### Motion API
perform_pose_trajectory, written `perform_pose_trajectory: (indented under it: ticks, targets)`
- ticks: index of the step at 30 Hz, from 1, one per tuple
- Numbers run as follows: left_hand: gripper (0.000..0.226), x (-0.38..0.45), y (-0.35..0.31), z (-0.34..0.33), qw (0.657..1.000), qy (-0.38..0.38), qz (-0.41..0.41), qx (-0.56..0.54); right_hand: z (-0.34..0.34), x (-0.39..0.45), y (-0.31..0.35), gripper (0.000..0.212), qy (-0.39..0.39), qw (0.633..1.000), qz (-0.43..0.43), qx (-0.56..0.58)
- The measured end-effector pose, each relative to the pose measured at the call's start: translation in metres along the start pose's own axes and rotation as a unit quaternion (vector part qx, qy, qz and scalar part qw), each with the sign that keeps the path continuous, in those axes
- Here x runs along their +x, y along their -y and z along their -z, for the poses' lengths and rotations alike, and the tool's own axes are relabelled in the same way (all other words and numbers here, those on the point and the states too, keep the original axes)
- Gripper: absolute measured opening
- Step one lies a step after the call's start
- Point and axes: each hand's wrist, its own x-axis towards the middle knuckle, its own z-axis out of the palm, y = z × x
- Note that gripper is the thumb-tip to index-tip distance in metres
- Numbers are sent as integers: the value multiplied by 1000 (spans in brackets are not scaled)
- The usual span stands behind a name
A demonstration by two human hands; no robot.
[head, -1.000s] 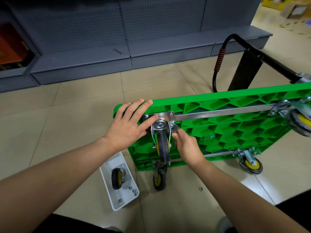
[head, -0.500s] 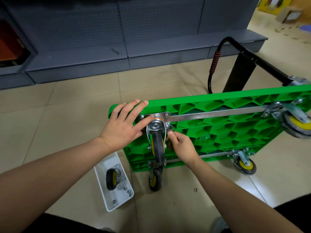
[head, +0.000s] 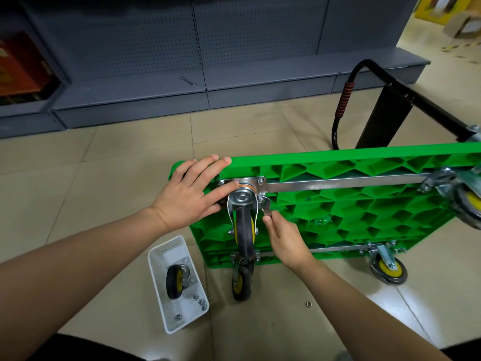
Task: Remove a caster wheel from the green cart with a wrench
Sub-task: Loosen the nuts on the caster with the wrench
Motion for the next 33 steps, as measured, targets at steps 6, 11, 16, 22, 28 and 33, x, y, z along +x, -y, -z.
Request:
perform_pose_trajectory:
  ticks: [6,11,16,22,28,33]
  targets:
    - [58,-1,6,-5,1000,-1,3,-6,-11,11,-7,37,-40,991,-47,120]
    - [56,-1,3,-5,1000,3,9,-6,-16,9,-8,34,-62,993,-8,97]
    - [53,-1,2,-5,1000,3,14,-6,-11,11,-7,31,-31,997,-2,71]
    - [52,-3,3,-3,1000,7,10,-5,-4,14,-11,21,19,1000,3,7]
    - [54,-3,4,-2,1000,2,7,0,-2,13,-7,32,24,999,-7,-26]
    - [56,-3,4,-3,1000,-7,9,1,10,13,-2,33,37,996,-18,-79]
